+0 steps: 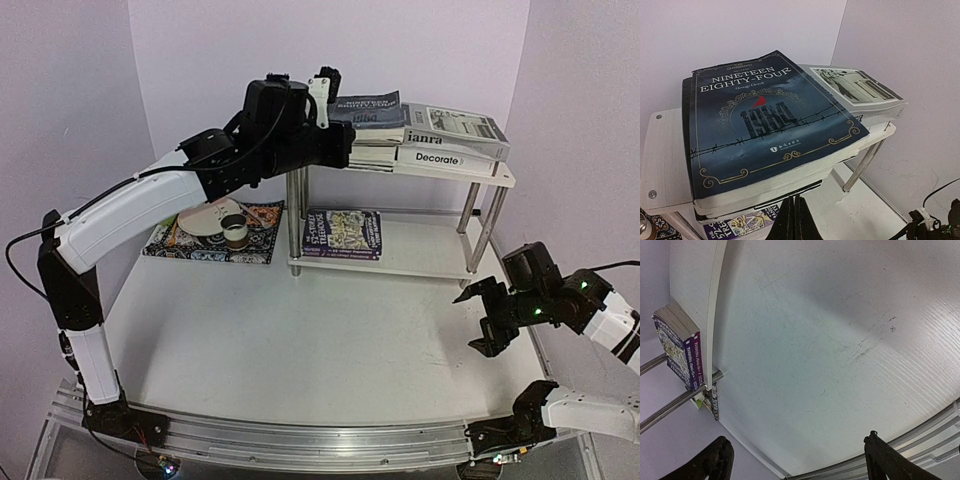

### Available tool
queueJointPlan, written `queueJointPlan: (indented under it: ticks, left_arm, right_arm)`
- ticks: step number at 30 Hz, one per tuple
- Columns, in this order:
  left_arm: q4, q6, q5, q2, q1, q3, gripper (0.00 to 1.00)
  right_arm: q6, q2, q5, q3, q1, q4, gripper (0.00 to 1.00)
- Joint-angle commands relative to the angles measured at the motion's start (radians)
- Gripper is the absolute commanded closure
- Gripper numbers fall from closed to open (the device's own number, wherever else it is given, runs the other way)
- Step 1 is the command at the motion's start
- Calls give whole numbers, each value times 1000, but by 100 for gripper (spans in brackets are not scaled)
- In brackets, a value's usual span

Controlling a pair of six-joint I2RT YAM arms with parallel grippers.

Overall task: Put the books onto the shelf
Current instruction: Adjust the book in the book pile on the shelf.

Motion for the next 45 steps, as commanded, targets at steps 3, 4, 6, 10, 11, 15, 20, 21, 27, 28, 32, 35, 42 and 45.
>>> queueJointPlan:
  ticks: [3, 4, 6, 10, 11, 15, 20, 21, 27, 28, 32, 35, 42, 45]
  left_arm:
    - [37, -13, 34, 37, 23, 84, 100]
    - [37, -13, 37, 42, 26, 89, 100]
    - [37, -13, 42, 52, 31, 99, 100]
    - [39, -15, 48, 73, 39, 121, 100]
    - [39, -16, 51, 79, 42, 127, 100]
    - [39, -16, 58, 107, 49, 160, 100]
    - [39, -24, 68, 134, 64, 194, 100]
    - [39, -24, 72, 139, 65, 199, 100]
    - [39, -23, 71, 149, 72, 203, 100]
    - [39, -23, 70, 148, 74, 203, 100]
    - [39, -22, 65, 139, 78, 198, 100]
    - [39, -21, 90, 116, 78, 180, 100]
    - [42, -53, 85, -69, 78, -48, 75]
    - [46, -83, 78, -173, 77, -189, 62]
  right_arm:
    - [-5, -3, 44, 5, -5, -27, 9]
    - [-9, -3, 46, 7, -7, -27, 9]
    - [-14, -1, 48, 11, -11, -27, 9]
    - [-20, 1, 47, 13, -21, -27, 9]
    - [-22, 3, 46, 13, -24, -27, 9]
    - [-32, 6, 35, 15, -37, -27, 9]
    - [-50, 9, 18, 21, -64, -27, 9]
    - [-53, 10, 12, 22, -72, -27, 9]
    - [-77, 19, -25, 29, -113, -26, 9]
    - [-79, 21, -29, 30, -118, -26, 9]
    - [-110, 38, -45, 46, -131, -25, 8]
    - [-189, 55, -36, 87, -134, -26, 7]
    - [-549, 71, 52, 221, -133, -33, 2]
    - [-620, 24, 139, 195, -133, -34, 2]
